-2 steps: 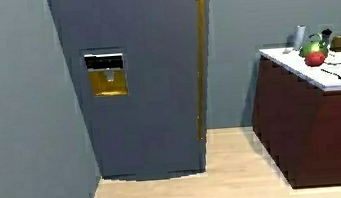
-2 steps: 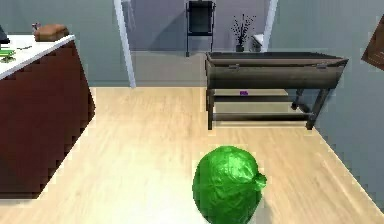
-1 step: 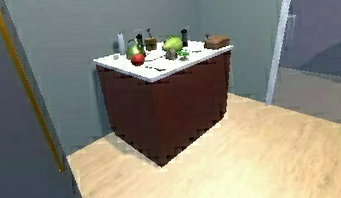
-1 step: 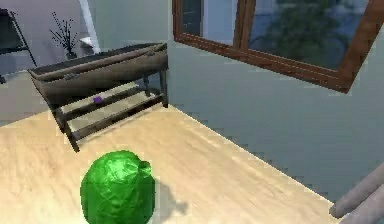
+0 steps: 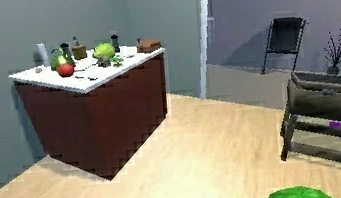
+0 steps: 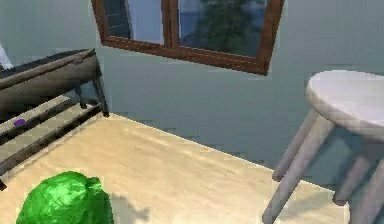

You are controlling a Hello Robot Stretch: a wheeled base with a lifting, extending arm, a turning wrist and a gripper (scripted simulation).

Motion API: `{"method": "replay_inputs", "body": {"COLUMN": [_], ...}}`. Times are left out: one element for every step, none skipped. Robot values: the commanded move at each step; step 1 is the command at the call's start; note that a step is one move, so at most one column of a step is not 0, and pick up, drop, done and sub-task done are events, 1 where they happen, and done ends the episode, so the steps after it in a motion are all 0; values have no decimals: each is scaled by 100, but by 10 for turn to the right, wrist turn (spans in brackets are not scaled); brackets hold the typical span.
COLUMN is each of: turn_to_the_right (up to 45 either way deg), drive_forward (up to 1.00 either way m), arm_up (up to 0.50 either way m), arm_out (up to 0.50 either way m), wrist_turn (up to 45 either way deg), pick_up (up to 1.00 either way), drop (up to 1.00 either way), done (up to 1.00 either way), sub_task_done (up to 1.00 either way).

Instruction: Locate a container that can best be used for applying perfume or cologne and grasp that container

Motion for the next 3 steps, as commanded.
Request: {"method": "replay_inputs", "body": {"turn_to_the_right": [0, 240, 30], "drive_forward": [65, 0, 0], "arm_up": [0, 0, 0], "arm_out": [0, 0, 0], "wrist_turn": [0, 0, 0], "pick_up": [0, 0, 0], "drop": [0, 0, 0], "done": [0, 0, 0], "sub_task_done": [0, 0, 0]}}
